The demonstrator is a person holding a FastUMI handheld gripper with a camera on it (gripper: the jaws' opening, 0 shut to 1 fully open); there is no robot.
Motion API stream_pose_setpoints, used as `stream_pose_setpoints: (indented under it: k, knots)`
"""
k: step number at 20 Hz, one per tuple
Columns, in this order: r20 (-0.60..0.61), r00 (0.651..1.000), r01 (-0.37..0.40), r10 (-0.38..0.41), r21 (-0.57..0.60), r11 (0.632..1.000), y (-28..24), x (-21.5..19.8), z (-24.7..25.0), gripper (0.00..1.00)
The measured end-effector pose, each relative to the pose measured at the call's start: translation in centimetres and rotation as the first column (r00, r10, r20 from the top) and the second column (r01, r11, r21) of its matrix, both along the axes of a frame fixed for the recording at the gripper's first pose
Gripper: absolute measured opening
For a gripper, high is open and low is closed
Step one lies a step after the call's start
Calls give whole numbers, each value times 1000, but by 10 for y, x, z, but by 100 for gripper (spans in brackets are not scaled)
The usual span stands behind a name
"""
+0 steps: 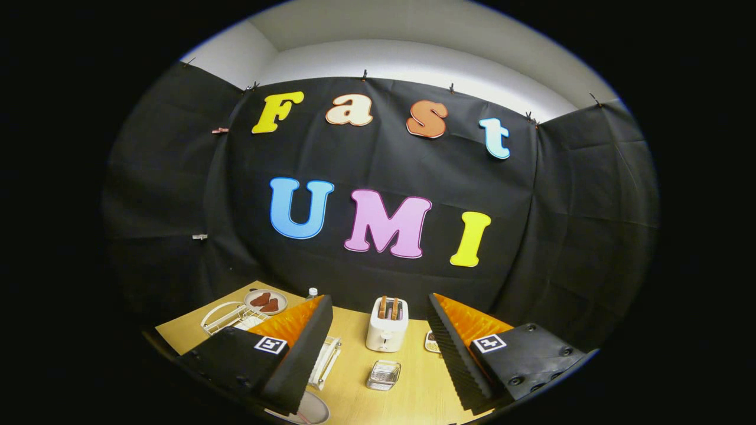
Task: Take the plate from the dish rack, then take the spoon from the basket and place it into the plate.
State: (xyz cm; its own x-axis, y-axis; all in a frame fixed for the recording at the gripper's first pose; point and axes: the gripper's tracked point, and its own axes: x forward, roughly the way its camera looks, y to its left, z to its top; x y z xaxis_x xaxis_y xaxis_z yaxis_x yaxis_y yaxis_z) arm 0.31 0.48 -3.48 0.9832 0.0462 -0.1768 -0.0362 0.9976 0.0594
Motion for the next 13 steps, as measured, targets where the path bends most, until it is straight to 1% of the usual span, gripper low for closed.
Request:
stream_pose_setpoints:
  k: [4,13]
  knots:
    - [-8,1000,22,-22,-2,1000,-8,-3,-4,98]
    - [-11,1000,6,-6,-29,1000,-1,-4,-8,98]
